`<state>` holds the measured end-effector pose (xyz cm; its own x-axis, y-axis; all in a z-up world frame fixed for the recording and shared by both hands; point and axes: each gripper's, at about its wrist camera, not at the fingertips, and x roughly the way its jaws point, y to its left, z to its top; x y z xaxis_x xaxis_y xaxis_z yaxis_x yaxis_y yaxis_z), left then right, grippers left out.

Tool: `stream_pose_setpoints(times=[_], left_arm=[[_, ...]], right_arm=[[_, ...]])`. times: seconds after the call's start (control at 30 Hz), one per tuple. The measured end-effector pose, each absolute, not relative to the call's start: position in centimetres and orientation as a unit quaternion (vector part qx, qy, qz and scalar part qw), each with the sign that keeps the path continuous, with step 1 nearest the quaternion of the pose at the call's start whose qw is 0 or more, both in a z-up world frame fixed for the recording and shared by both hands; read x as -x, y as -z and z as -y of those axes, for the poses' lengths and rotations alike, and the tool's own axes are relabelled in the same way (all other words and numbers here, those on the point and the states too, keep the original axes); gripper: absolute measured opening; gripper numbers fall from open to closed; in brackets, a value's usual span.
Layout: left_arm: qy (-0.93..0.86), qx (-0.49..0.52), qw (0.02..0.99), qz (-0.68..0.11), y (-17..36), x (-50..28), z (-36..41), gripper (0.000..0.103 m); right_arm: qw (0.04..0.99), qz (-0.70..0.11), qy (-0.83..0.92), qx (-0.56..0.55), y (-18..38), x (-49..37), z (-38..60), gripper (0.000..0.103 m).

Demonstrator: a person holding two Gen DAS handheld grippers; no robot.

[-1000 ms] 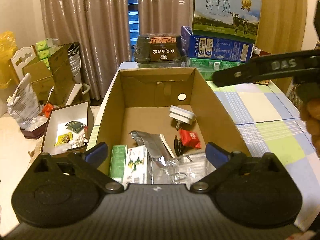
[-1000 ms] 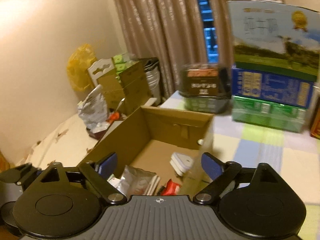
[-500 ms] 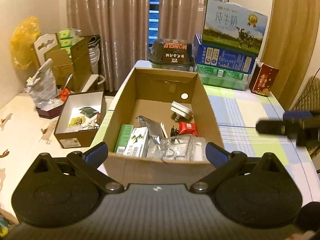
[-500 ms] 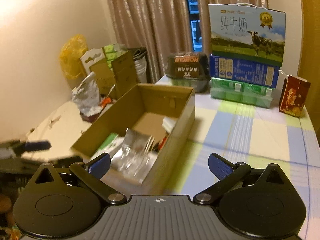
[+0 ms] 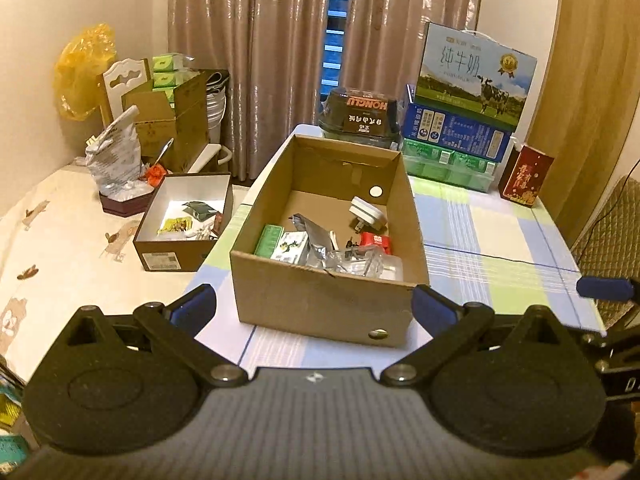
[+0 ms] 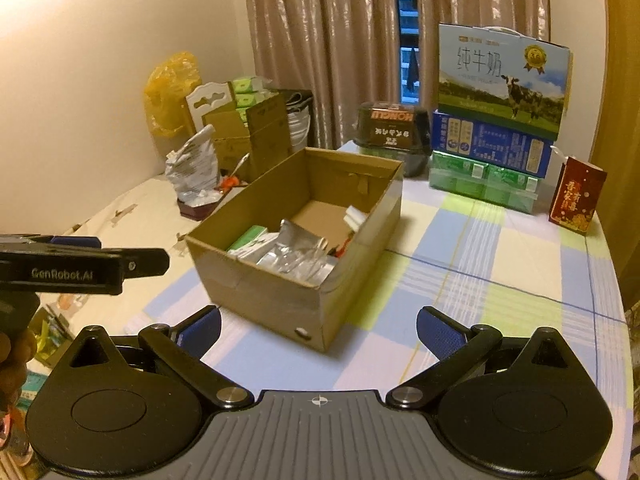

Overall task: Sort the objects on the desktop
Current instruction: 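Open both tools to drop the plug and candy into the box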

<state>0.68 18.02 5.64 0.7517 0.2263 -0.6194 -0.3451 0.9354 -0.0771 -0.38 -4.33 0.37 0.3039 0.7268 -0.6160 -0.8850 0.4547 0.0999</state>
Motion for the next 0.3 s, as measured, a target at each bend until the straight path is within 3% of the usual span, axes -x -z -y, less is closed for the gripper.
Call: stream_pose_setpoints(times=[0.3], left_arm=[[-0.168,0.086,0.936,-0.296,-6.0,1.0,-17.5,0.102]], right_arm=[[0.798,-0.300,-0.505,0.136,-0.1,1.7,4.6,0.101]])
